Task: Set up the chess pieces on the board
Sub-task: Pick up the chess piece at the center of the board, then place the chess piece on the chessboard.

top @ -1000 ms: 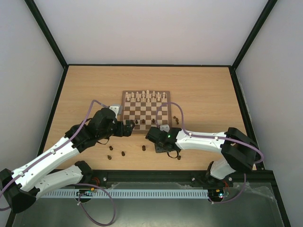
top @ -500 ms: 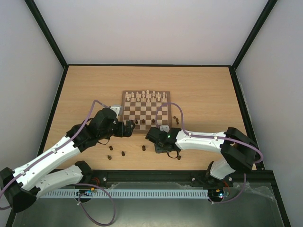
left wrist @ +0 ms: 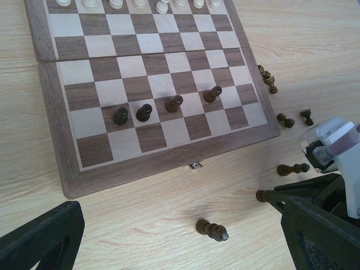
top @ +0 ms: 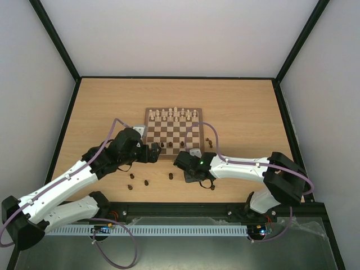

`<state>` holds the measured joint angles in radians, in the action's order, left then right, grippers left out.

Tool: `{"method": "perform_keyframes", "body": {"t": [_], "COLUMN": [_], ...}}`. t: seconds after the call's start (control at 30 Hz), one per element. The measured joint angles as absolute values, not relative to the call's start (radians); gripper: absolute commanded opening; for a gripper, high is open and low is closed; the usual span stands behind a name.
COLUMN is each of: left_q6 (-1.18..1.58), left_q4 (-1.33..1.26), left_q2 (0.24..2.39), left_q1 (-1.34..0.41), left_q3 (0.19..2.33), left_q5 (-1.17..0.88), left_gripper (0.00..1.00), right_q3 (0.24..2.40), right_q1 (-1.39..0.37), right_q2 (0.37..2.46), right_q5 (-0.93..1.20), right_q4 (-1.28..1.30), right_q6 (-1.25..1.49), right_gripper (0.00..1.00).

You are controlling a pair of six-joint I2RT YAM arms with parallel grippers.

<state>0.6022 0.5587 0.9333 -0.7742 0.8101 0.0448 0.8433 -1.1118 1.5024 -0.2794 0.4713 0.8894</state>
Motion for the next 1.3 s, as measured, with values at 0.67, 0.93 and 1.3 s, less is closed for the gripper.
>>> {"method": "perform_keyframes", "body": {"t": [0.67, 0.93, 1.3], "left_q6": [0.610, 0.610, 0.610], "left_q4": [0.558, 0.559, 0.559], "left_q2": [0.976, 0.976, 0.976], "left_q1": [-0.773, -0.762, -0.751], "left_q3": [0.810, 0.810, 0.810], "left_q5": [0.088, 0.103, 0.109], "left_gripper": [0.99, 0.99, 0.99], "right_q3": [0.865, 0.956, 1.055], "right_q1": [-1.112, -1.077, -0.940], "right_q2": [1.492, 1.492, 1.527], "right_q5": [-0.274, -0.277, -0.282], "right_q4": [0.482, 0.508, 0.531], "right_q6": [0.830, 0.776, 0.665], "right_gripper": [0.06, 0.06, 0.06]}}
